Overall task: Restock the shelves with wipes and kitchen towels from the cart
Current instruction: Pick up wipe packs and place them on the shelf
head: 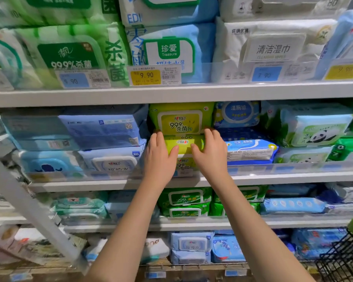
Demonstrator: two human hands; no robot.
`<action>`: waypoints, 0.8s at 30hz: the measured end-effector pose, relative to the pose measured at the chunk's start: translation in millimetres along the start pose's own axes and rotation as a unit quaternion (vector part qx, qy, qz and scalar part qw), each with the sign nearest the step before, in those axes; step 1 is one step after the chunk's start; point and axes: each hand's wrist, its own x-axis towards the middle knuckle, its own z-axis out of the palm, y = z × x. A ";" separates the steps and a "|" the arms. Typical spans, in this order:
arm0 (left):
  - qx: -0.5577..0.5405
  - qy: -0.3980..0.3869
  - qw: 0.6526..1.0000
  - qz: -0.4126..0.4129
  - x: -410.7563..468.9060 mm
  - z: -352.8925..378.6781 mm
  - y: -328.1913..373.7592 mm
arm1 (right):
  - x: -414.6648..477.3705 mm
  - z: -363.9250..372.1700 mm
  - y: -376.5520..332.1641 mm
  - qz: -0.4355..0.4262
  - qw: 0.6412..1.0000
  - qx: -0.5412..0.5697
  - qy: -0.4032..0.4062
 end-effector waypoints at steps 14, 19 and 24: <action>-0.156 0.249 0.948 -0.118 -12.5 -95.7 -66.3 | -9.6 18.2 -90.2 -0.081 0.975 0.189 -0.087; -0.162 0.209 0.953 -0.150 16.8 -134.1 -104.0 | -1.5 33.1 -129.6 0.034 0.950 0.293 -0.104; -0.199 0.126 0.961 -0.145 35.1 -156.5 -116.9 | 5.1 49.9 -152.9 0.117 0.945 0.294 -0.080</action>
